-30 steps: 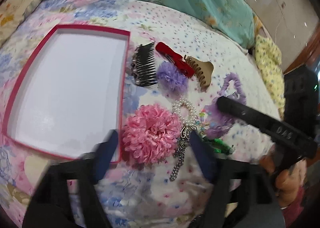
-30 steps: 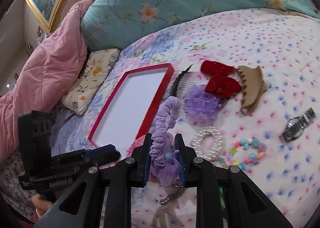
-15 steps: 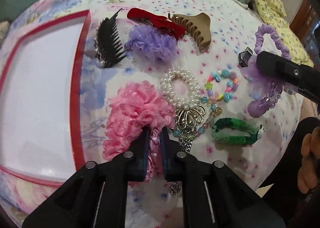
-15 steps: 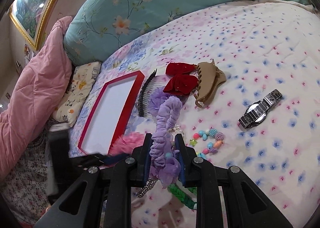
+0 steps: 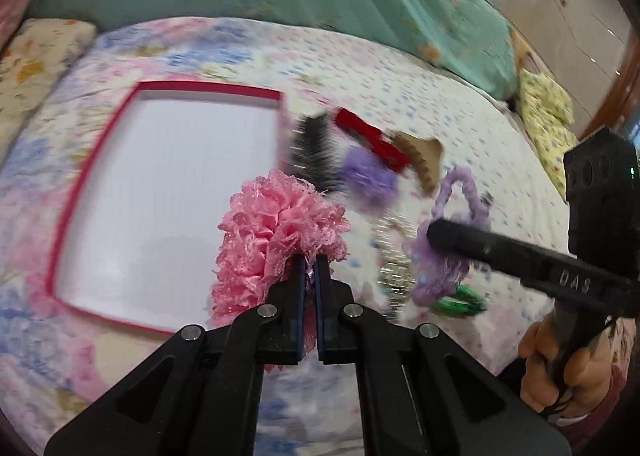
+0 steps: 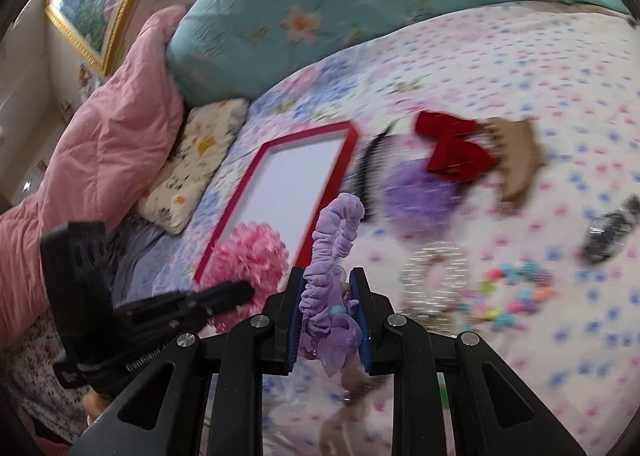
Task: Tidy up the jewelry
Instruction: 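Carry both scrunchies into the red box and open both tools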
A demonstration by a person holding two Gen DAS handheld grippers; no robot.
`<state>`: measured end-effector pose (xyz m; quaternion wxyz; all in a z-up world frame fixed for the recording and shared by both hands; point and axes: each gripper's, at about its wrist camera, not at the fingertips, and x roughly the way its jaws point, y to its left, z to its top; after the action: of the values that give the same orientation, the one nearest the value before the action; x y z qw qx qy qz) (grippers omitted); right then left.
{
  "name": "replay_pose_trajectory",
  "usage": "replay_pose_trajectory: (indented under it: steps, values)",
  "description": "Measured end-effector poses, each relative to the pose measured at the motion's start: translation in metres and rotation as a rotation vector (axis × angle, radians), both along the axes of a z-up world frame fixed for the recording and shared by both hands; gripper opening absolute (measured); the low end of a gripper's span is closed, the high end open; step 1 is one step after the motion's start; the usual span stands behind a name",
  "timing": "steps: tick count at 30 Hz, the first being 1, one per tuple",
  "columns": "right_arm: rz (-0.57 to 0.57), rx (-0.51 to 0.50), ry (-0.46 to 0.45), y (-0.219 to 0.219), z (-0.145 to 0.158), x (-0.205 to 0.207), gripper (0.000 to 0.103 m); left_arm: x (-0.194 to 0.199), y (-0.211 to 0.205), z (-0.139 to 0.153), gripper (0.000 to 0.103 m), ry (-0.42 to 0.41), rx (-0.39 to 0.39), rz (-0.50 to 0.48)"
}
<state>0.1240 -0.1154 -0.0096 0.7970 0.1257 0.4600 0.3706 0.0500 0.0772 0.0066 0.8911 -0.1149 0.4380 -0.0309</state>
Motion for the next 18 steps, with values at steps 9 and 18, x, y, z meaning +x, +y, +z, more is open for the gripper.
replay_pose_trajectory:
  steps: [9, 18]
  values:
    - [0.148, 0.028, 0.03, 0.097, -0.015, -0.004, 0.023, -0.001, 0.072, -0.017, 0.002, 0.05, -0.007, 0.148]
    - [0.208, -0.051, 0.101, 0.153, -0.066, 0.002, 0.024, 0.007, 0.094, -0.041, 0.002, 0.098, -0.008, 0.183]
